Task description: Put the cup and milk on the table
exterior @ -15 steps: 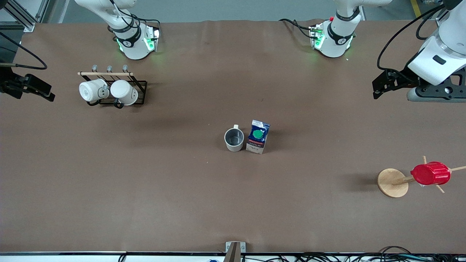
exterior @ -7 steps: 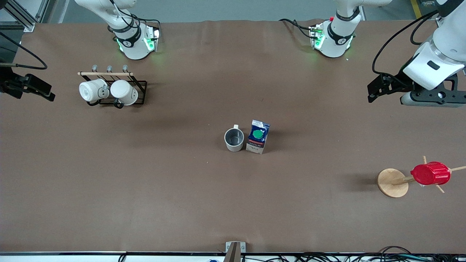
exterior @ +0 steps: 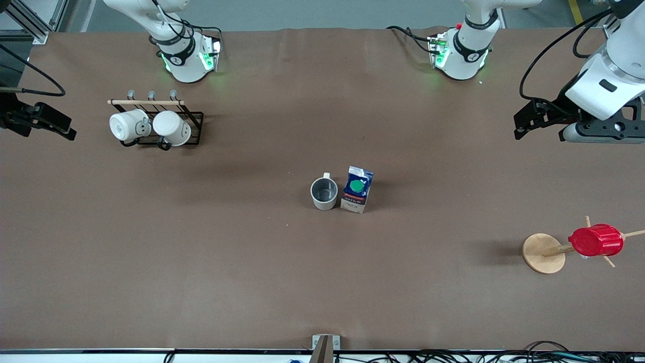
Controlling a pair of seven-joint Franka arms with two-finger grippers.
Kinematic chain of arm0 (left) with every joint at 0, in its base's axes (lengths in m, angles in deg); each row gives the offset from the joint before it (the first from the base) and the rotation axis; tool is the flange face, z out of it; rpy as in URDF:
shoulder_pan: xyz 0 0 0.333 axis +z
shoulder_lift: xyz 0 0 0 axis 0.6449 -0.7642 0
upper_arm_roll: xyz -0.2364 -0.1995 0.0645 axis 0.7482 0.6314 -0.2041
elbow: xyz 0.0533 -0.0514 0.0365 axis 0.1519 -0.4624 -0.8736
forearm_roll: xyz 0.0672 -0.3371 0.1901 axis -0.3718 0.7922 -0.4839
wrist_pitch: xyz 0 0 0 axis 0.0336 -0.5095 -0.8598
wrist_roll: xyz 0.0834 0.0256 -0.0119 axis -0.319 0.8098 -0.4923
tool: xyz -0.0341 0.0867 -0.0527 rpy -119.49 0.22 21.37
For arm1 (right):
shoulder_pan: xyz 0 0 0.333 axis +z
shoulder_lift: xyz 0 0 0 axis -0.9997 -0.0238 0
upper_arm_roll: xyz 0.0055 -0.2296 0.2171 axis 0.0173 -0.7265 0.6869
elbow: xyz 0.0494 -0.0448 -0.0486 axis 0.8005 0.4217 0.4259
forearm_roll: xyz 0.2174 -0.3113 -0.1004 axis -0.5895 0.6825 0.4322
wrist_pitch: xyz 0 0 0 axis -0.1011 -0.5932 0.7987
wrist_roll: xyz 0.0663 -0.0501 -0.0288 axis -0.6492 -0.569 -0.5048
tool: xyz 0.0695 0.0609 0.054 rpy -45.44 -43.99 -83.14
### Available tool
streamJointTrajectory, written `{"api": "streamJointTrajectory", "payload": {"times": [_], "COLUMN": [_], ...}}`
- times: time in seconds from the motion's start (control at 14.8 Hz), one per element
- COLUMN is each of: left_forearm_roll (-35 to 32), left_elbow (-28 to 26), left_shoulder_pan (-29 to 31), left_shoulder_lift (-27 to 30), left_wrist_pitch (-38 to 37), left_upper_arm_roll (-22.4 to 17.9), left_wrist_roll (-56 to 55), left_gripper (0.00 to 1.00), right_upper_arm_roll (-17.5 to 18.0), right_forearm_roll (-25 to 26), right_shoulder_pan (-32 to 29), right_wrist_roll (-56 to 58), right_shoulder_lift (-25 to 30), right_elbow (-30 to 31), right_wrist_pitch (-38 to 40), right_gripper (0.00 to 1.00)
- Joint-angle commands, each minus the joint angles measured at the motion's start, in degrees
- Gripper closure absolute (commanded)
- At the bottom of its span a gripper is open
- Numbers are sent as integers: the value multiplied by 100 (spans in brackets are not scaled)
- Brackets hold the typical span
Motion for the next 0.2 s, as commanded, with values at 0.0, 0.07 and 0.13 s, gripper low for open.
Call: {"api": "streamJointTrajectory", "payload": {"times": [0.0,0.07,0.13], "left_forearm_roll": [4,4,4], "left_elbow": [-146,-146,-146], "left_shoulder_pan": [53,53,53], "left_shoulder_lift": [125,125,125], "left_wrist_pitch": [96,96,105], "left_upper_arm_roll": [78,78,78], "left_wrist_roll": [-51,-51,-51], "left_gripper": [3,3,3], "right_upper_arm_roll": [-12,-12,-12], "right_forearm_roll": [-82,-82,-82], "right_shoulder_pan": [-13,-13,-13], "right_wrist_roll": [73,65,73], "right_shoulder_lift": [103,103,103], "right_elbow": [122,113,113], "right_wrist_pitch": [-11,-11,-11], "right_gripper": [0,0,0]}}
